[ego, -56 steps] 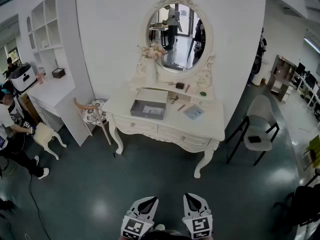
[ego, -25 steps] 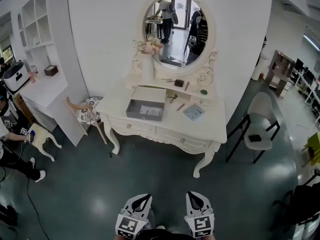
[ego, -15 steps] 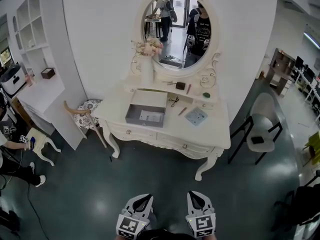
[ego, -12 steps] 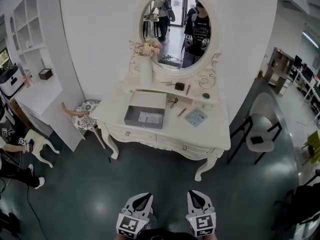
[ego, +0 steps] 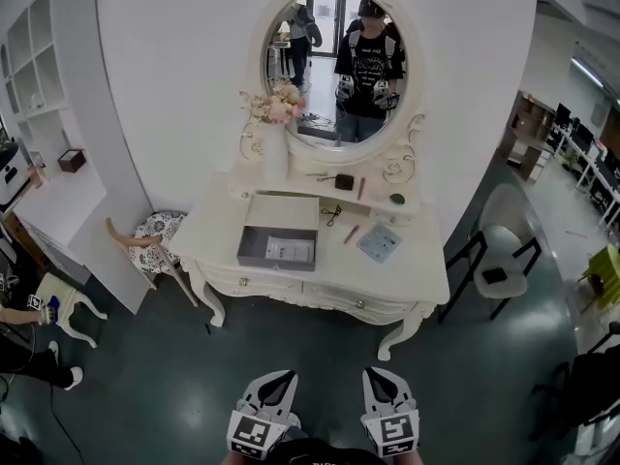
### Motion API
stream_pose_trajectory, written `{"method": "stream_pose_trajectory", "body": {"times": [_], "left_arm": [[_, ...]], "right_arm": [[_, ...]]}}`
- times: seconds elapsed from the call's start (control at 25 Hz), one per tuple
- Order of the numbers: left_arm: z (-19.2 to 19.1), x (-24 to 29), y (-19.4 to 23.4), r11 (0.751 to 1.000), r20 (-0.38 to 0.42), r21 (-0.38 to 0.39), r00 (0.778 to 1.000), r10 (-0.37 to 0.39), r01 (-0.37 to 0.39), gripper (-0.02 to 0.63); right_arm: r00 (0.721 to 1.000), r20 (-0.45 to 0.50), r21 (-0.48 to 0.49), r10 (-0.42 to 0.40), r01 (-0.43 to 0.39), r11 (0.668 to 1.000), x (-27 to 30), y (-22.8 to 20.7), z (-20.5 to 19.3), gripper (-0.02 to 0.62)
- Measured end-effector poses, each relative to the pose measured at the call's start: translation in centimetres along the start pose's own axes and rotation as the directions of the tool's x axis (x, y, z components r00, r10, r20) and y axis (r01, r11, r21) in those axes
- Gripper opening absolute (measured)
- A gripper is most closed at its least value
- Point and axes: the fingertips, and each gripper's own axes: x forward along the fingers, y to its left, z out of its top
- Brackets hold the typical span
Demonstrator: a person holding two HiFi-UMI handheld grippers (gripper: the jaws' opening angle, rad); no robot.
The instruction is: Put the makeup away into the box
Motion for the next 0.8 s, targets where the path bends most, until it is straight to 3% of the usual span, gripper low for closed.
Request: {"method": "stream_pose_trajectory", "body": {"times": [0.36,0.8], "left_arm": [[0.8,1.6,4.0,0.998,-0.004,0.027,0.998,-0.059,0.059,0.021],[-0.2,2.6,5.3,0.994,-0.02,0.021,0.994,-0.108,0.109,0.021]], "right_arm": [[1.0,0.004,0.015,-0.031,0.031,0.999,3.5,0.7,1.7,0.009],[0.996,-0.036,0.037,-0.085,0.086,0.996,4.0,0.5,0.7,0.009]]}}
